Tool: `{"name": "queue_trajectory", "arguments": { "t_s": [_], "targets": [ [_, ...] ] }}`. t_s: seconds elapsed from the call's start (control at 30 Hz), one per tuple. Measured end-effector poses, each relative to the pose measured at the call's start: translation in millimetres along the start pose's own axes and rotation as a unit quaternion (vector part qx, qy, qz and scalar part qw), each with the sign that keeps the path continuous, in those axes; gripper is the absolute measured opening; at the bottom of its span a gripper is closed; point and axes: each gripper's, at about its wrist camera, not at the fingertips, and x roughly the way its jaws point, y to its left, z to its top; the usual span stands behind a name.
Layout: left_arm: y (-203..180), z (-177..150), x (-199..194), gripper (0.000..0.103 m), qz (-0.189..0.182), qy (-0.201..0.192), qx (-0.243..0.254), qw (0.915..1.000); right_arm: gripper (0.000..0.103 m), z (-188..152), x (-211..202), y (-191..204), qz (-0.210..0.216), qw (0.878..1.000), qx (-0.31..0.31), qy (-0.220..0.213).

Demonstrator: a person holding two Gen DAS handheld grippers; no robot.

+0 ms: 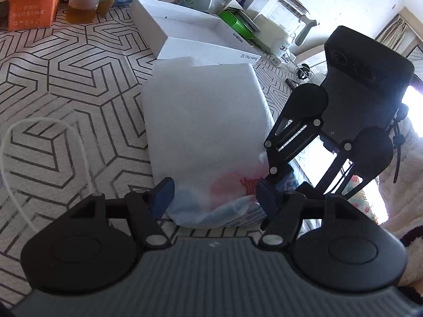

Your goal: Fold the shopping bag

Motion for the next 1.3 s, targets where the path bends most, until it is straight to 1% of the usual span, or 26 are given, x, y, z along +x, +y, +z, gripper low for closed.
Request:
{"name": "queue_trajectory", "arguments": {
  "t_s": [0.03, 0.07, 0.13, 0.17, 0.23, 0.27, 0.3, 0.37, 0.47, 0.53, 0.63, 0.7, 0.77, 0.83, 0.9, 1.0, 1.07, 1.1, 1.13, 1.2, 1.23, 1.27, 1.3],
  "targets": [
    [0, -1, 0, 0.068, 0.006, 0.000, 0.002, 1.0000, 0.026, -4, -4, -2, -0.006, 1.000, 0.005, -0.014],
    [-2, -2, 0, 0.068, 0.011, 0.000, 0.005, 0.9999, 0.035, -10, -9, -4, -0.012, 0.999, 0.008, -0.030],
    [-5, -3, 0, 0.066, 0.018, -0.001, 0.012, 0.9998, 0.045, -25, -21, -6, -0.030, 0.997, 0.012, -0.064],
    [-7, -3, 0, 0.066, 0.022, 0.000, 0.015, 0.9996, 0.051, -34, -28, -6, -0.040, 0.996, 0.008, -0.081],
    [-8, -3, 0, 0.066, 0.026, 0.002, 0.018, 0.9995, 0.060, -56, -43, -1, -0.066, 0.991, -0.005, -0.113],
    [-8, -2, 0, 0.066, 0.026, 0.003, 0.016, 0.9995, 0.061, -69, -49, 1, -0.080, 0.989, -0.013, -0.125],
    [-8, -1, 0, 0.066, 0.026, 0.004, 0.015, 0.9995, 0.061, -76, -51, 1, -0.085, 0.988, -0.015, -0.127],
    [-8, 0, 0, 0.066, 0.027, 0.006, 0.012, 0.9995, 0.063, -89, -50, -4, -0.069, 0.989, -0.002, -0.131],
    [-9, 0, 1, 0.066, 0.030, 0.007, 0.009, 0.9995, 0.063, -99, -50, -9, -0.051, 0.987, 0.010, -0.153],
    [-9, 0, 1, 0.066, 0.031, 0.007, 0.004, 0.9995, 0.063, -102, -49, -10, -0.047, 0.986, 0.009, -0.160],
    [-10, 1, 1, 0.066, 0.032, 0.009, 0.001, 0.9994, 0.063, -99, -48, 0, -0.057, 0.983, -0.012, -0.176],
    [-9, 2, 2, 0.066, 0.031, 0.012, -0.002, 0.9994, 0.061, -98, -53, 11, -0.044, 0.979, -0.038, -0.196],
    [-8, 4, 3, 0.066, 0.031, 0.015, -0.004, 0.9994, 0.061, -96, -50, 21, -0.049, 0.979, -0.061, -0.188],
    [-8, 4, 3, 0.066, 0.030, 0.017, -0.005, 0.9994, 0.061, -94, -40, 29, -0.069, 0.981, -0.083, -0.159],
    [-8, 4, 3, 0.066, 0.030, 0.017, -0.005, 0.9994, 0.063, -94, -29, 30, -0.077, 0.983, -0.089, -0.140],
    [-7, 4, 2, 0.066, 0.028, 0.016, -0.009, 0.9994, 0.060, -93, -20, 24, -0.074, 0.984, -0.068, -0.145],
    [-5, 5, 2, 0.066, 0.023, 0.015, -0.015, 0.9995, 0.046, -92, -14, 29, -0.103, 0.982, -0.079, -0.139],
    [-4, 5, 2, 0.066, 0.021, 0.015, -0.017, 0.9995, 0.045, -92, -11, 33, -0.122, 0.979, -0.090, -0.136],
    [-2, 6, 1, 0.066, 0.017, 0.015, -0.021, 0.9995, 0.037, -91, -8, 36, -0.138, 0.977, -0.094, -0.135],
    [1, 6, 0, 0.066, 0.009, 0.015, -0.026, 0.9995, 0.031, -91, -5, 41, -0.164, 0.973, -0.083, -0.141],
    [2, 6, 0, 0.066, 0.006, 0.015, -0.026, 0.9995, 0.024, -91, -4, 42, -0.175, 0.971, -0.072, -0.147],
    [3, 6, 0, 0.066, 0.003, 0.015, -0.024, 0.9996, 0.024, -92, -5, 39, -0.173, 0.972, -0.051, -0.153],
    [3, 6, 0, 0.066, 0.002, 0.014, -0.020, 0.9997, 0.022, -91, -8, 34, -0.161, 0.974, -0.025, -0.157]
  ]
}}
